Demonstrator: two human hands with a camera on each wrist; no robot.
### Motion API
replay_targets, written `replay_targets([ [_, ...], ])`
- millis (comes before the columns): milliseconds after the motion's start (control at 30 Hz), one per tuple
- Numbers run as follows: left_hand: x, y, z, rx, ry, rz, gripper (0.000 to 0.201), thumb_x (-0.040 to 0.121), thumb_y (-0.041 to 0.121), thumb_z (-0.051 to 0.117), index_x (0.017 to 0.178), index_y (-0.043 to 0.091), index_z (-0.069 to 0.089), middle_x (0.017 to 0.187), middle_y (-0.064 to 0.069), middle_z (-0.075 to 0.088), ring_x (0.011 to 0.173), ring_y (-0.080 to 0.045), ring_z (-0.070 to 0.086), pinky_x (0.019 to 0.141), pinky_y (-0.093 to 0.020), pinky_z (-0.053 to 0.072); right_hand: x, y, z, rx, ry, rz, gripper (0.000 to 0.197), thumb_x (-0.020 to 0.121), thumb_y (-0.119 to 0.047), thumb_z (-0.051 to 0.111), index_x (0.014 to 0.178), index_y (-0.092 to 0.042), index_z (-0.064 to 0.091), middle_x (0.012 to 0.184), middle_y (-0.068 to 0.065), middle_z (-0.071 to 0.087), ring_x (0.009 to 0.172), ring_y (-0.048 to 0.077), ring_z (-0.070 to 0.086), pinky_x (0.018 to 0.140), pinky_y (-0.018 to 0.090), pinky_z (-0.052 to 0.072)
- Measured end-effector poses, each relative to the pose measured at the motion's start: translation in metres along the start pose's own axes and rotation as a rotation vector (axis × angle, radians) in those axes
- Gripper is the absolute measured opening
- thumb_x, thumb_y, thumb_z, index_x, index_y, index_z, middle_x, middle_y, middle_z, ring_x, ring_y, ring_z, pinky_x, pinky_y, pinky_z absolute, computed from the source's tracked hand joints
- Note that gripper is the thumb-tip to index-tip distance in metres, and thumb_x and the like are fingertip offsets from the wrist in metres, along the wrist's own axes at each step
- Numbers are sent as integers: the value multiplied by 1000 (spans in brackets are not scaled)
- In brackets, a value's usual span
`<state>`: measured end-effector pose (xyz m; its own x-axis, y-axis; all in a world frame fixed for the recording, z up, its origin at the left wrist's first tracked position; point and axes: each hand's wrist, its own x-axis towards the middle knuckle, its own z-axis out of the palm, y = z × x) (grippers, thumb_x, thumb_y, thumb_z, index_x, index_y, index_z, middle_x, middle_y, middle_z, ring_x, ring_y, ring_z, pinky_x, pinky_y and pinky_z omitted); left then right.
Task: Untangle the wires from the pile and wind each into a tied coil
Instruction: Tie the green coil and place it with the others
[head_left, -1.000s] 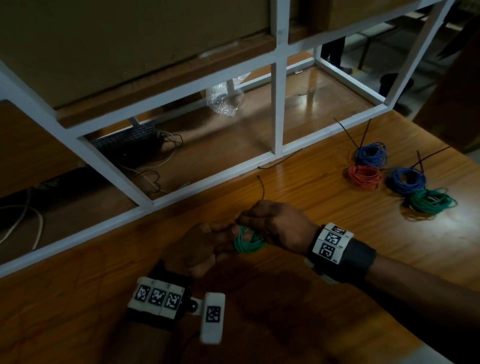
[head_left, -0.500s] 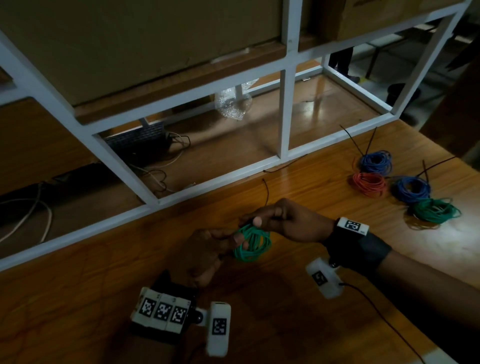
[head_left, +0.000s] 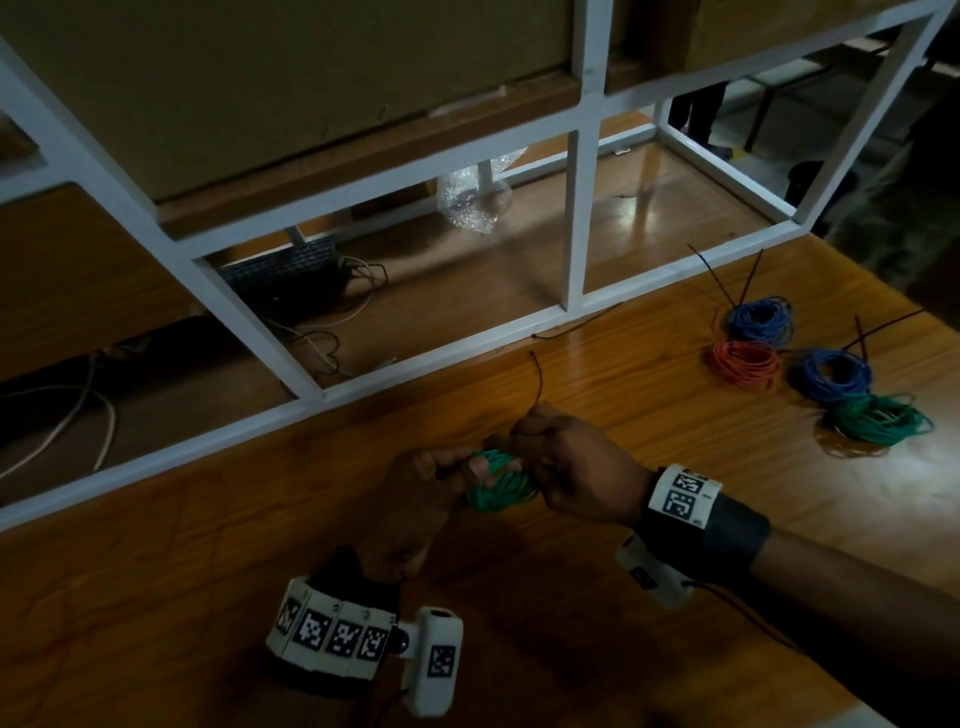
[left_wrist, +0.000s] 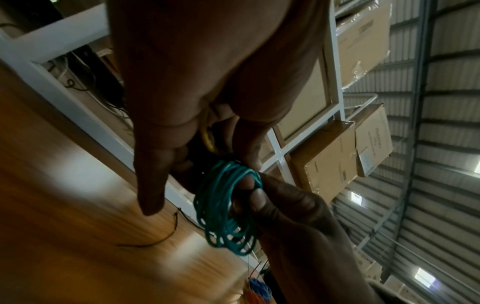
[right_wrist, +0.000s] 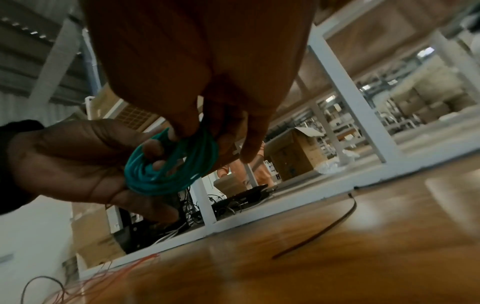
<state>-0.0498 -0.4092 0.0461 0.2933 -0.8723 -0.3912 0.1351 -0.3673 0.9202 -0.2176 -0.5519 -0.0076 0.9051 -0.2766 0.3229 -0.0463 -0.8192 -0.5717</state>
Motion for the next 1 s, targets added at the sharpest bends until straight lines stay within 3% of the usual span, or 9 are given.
replay_targets([
  [100,-3,1,7,26,22,29,31,86,24,70,112,8,72,108,-11,74,104,-27,70,91,-46,56,0,2,4,-17,42,23,52,87,-11,45,134,-7,65,107,6,68,103,21,54,73,33,51],
  [200,-3,-1,6,23,92,34,16,88,14,69,102,8,75,102,-8,76,100,-23,72,90,-45,57,3,1,7,29,28,42,54,84,-2,49,135,-9,65,109,6,68,103,22,54,75,29,45],
  [333,-1,-7,3,17,159,44,15,90,15,67,93,2,74,102,-8,76,101,-23,71,89,-46,57,7,0,3,155,7,48,34,98,-8,63,132,-10,68,121,2,67,109,13,57,81,24,49],
  [433,3,-14,-2,-93,301,44,22,87,13,70,103,-1,73,104,-10,75,101,-26,71,88,-44,58,18,7,-17,418,11,280,39,97,-33,70,133,-19,67,135,-7,60,117,8,62,86,29,60],
  [533,12,-20,-8,-163,402,41,20,86,11,70,103,-1,72,102,-9,75,97,-20,72,84,-39,59,32,50,-43,241,66,416,26,98,-36,68,119,-24,75,120,-4,73,107,8,68,94,38,58],
  [633,23,-22,-10,-251,419,20,16,88,8,67,100,-2,71,98,-7,75,88,-15,73,77,-32,60,55,92,-57,1,-70,499,21,97,-20,69,115,-25,77,105,3,78,92,23,72,85,46,60],
  [800,42,-23,-7,-275,432,8,7,89,10,67,93,11,72,92,-4,75,85,-14,72,67,-28,59,83,118,-40,-260,-426,380,30,92,-26,73,122,-29,73,127,-7,71,114,16,67,97,39,55],
  [900,47,-28,-8,-273,457,-7,10,91,11,66,97,6,73,96,-5,74,85,-12,71,64,-25,58,85,118,-20,-326,-550,281,32,90,-26,75,123,-25,72,135,-2,65,124,20,60,104,41,50],
  [1000,46,-35,-12,-303,460,-31,8,92,12,65,90,11,72,99,-8,74,94,-19,70,71,-30,57,86,118,-10,-381,-577,218,18,94,-21,70,110,-24,75,126,1,67,114,25,63,93,37,53],
])
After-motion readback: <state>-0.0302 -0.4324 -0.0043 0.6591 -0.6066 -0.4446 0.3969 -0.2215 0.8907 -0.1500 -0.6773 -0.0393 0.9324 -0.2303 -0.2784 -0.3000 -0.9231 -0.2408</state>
